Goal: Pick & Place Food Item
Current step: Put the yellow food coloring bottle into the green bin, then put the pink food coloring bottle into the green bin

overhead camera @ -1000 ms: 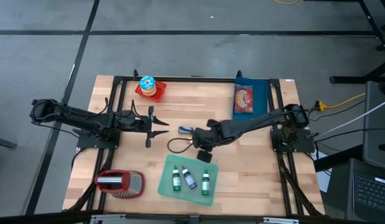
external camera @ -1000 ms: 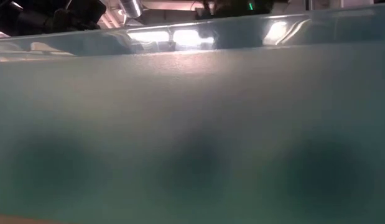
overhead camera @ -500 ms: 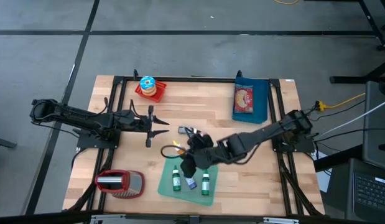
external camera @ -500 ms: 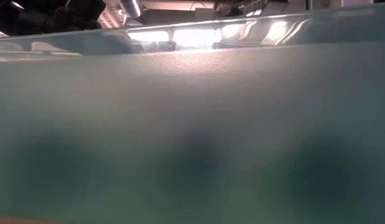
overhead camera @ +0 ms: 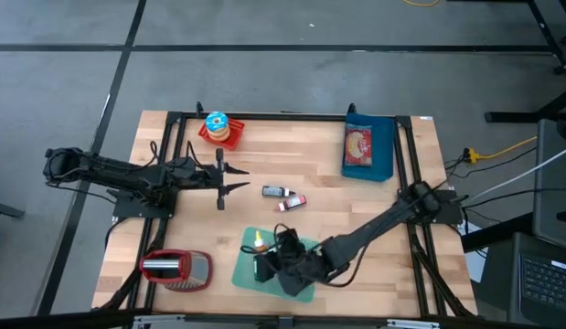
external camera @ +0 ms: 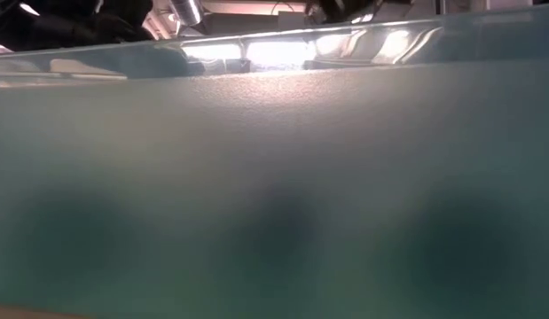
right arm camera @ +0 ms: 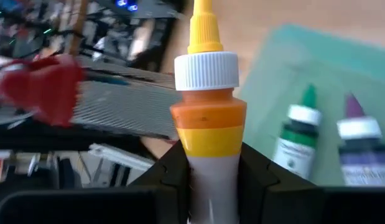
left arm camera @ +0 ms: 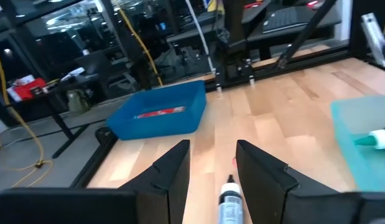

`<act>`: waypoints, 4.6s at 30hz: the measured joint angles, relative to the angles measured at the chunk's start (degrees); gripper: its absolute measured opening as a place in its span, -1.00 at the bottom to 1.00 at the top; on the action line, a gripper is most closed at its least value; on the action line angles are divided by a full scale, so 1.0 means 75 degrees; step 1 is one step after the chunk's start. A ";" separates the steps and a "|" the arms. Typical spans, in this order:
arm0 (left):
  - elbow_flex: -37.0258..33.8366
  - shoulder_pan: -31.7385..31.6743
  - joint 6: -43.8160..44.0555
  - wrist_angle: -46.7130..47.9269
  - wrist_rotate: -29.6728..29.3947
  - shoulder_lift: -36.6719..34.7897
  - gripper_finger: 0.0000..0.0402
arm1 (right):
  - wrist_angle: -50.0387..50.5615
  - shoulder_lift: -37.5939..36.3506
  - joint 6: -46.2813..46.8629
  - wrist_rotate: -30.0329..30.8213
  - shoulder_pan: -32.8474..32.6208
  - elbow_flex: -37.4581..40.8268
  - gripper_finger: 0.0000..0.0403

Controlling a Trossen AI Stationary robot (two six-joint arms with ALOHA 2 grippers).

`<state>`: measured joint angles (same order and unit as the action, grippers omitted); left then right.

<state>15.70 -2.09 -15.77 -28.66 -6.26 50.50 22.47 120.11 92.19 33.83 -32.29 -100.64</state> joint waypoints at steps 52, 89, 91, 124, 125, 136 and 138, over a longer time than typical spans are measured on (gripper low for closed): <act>0.0000 -0.0455 0.0110 0.0785 0.1368 0.0000 -0.38 | 0.1015 0.0071 -0.2661 0.1229 0.0193 -0.0003 0.21; -0.0003 -0.0452 -0.0003 0.0768 0.0973 0.0000 -0.38 | 0.4807 0.0079 -0.9579 -0.2429 0.3062 0.0917 0.21; -0.0003 -0.0452 -0.0006 0.0768 0.0973 0.0003 -0.38 | 0.4558 0.0079 -0.9615 -0.2427 0.3119 0.1211 0.21; -0.0003 -0.0452 -0.0058 0.0860 0.1045 0.0000 -0.38 | 0.3525 -0.0041 -0.8348 -0.3515 0.3426 0.1616 -0.64; -0.0003 -0.0452 -0.0058 0.0858 0.1044 0.0001 -0.38 | 0.3543 -0.0111 -0.8303 -0.3511 0.3399 0.1530 -0.63; -0.0006 -0.0453 -0.0061 0.0888 0.1045 0.0001 -0.38 | 0.3529 -0.0646 -0.7101 -0.2983 0.2930 0.0143 -0.64; -0.0006 -0.0455 -0.0061 0.0890 0.1043 0.0000 -0.38 | 0.3337 -0.0644 -0.6375 -0.2970 0.2783 -0.0096 -0.64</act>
<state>15.66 -5.50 -16.23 -21.98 1.56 50.50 47.50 115.28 44.38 11.55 -11.42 -101.36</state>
